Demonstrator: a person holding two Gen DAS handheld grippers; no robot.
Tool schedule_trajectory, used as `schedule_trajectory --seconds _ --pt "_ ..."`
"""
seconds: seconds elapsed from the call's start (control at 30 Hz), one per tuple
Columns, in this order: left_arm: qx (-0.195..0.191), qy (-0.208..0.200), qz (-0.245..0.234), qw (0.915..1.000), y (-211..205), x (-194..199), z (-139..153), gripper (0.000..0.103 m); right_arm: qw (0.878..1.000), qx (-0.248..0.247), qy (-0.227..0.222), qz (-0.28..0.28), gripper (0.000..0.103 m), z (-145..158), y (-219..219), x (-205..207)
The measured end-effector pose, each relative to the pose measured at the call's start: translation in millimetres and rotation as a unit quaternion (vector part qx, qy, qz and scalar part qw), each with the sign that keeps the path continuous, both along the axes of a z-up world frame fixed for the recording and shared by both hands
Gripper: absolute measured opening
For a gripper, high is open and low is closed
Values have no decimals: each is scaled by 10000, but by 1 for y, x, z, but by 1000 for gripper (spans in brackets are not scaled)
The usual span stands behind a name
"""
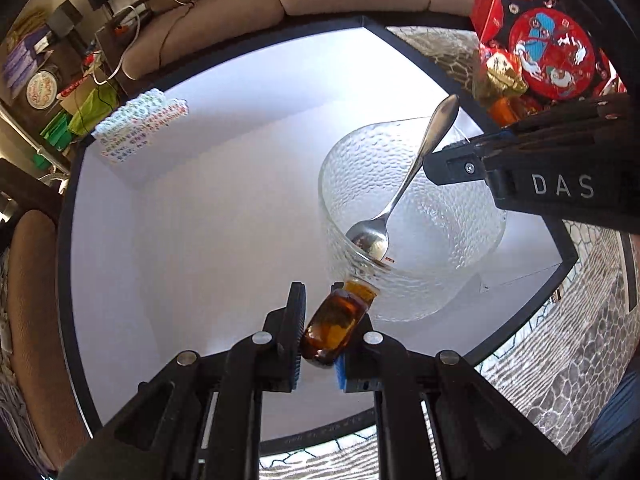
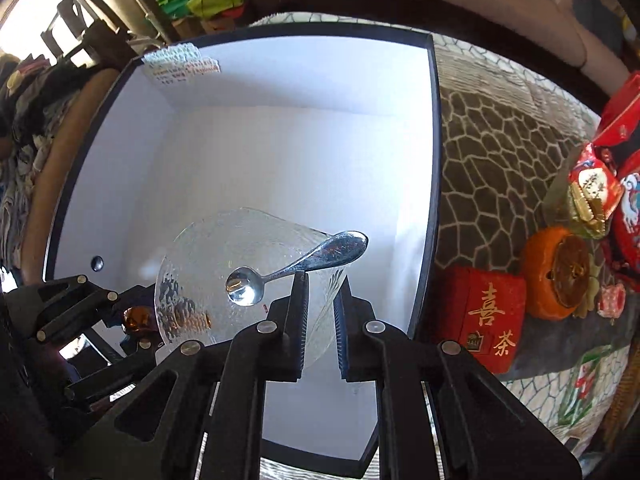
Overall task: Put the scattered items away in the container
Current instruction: 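Carry the glass cup over the white box and lower it inside, then open the left gripper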
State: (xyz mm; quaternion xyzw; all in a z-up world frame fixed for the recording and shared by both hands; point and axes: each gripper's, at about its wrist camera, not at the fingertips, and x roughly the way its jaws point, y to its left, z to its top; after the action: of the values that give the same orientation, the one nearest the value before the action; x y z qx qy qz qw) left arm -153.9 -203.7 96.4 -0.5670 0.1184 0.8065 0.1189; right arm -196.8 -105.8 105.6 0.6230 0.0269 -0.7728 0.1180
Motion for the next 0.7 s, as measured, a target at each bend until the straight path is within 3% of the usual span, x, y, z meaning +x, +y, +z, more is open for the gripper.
schedule_trajectory --seconds 0.1,0.2,0.37,0.47,0.57,0.7 --pt "429 -355 391 9977 -8 -5 -12 14 9987 411 32 289 12 -5 -9 -2" --pt "671 -424 541 9954 -13 -4 -19 16 9918 1033 -81 748 14 -10 -26 -1" --pt "730 -500 653 9939 -16 -4 -28 18 9818 1524 -245 1107 19 -15 -35 5" --pt "551 -552 565 9954 -16 -12 -31 19 9723 1818 -337 1428 23 -14 -40 10" --pt "386 -590 511 9962 -14 -17 -33 20 9736 1697 -338 1488 23 -3 -34 13" --pt "582 -745 552 9940 -19 -12 -31 21 9841 1146 -205 1343 22 24 -13 16"
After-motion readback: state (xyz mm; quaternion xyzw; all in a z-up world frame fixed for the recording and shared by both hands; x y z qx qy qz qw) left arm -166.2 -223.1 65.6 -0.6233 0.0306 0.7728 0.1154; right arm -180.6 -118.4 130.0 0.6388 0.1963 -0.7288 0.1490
